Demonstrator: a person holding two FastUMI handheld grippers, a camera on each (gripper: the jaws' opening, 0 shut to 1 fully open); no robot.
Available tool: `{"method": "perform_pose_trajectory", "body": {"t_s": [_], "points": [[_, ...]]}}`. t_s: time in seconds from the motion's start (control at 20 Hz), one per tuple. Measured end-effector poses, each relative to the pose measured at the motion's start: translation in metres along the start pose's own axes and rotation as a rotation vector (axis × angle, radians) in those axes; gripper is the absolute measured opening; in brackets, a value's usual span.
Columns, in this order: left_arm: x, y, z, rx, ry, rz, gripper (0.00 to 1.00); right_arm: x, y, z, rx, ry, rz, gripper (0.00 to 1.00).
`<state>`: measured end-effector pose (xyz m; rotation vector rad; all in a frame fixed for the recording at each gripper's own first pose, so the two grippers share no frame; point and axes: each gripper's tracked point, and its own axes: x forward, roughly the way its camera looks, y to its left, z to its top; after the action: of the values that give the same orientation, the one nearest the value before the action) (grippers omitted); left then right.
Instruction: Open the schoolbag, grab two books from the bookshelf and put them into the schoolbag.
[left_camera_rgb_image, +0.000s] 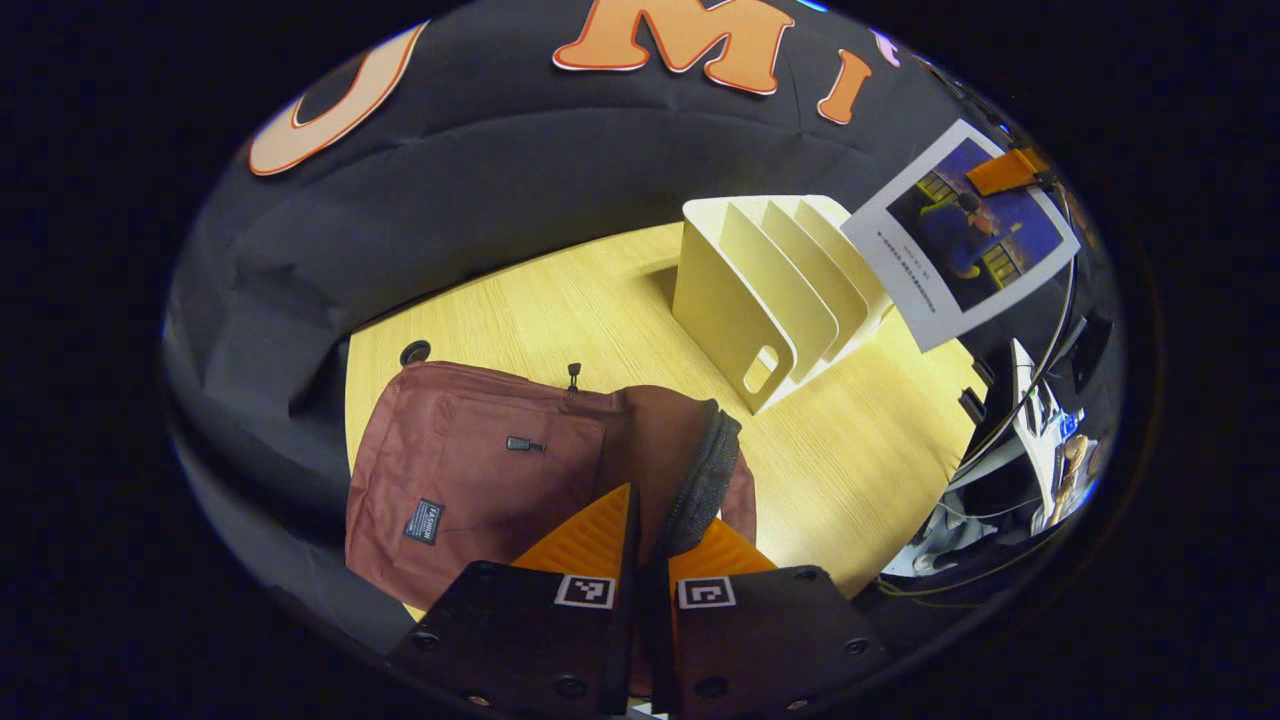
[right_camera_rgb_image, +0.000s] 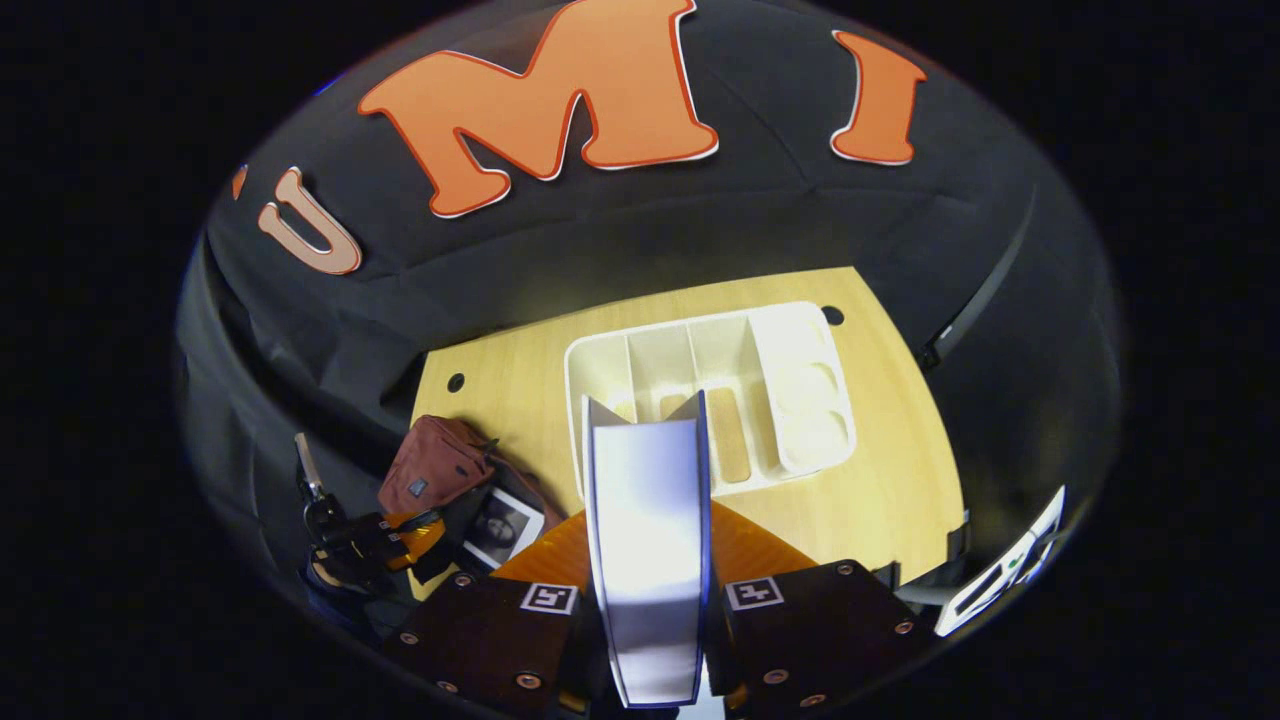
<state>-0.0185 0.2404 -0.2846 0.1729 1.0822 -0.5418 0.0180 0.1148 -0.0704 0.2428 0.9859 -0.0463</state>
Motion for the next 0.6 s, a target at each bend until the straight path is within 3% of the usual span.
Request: {"method": "perform_pose_trajectory", "body": {"t_s": [0.2, 0.35, 0.6], "points": [[-0.002, 0.002, 0.002, 0.032, 0.011, -0.01, 0.09, 0.021, 0.021, -0.058, 0.172, 0.057, 0.127, 0.39], [-0.008, 0.008, 0.002, 0.052, 0.033, 0.012, 0.09, 0.037, 0.027, -0.086, 0.225, 0.074, 0.166, 0.39], [-0.017, 0.016, 0.01, 0.096, 0.055, 0.055, 0.09, 0.058, 0.054, -0.111, 0.293, 0.083, 0.295, 0.39]]}}
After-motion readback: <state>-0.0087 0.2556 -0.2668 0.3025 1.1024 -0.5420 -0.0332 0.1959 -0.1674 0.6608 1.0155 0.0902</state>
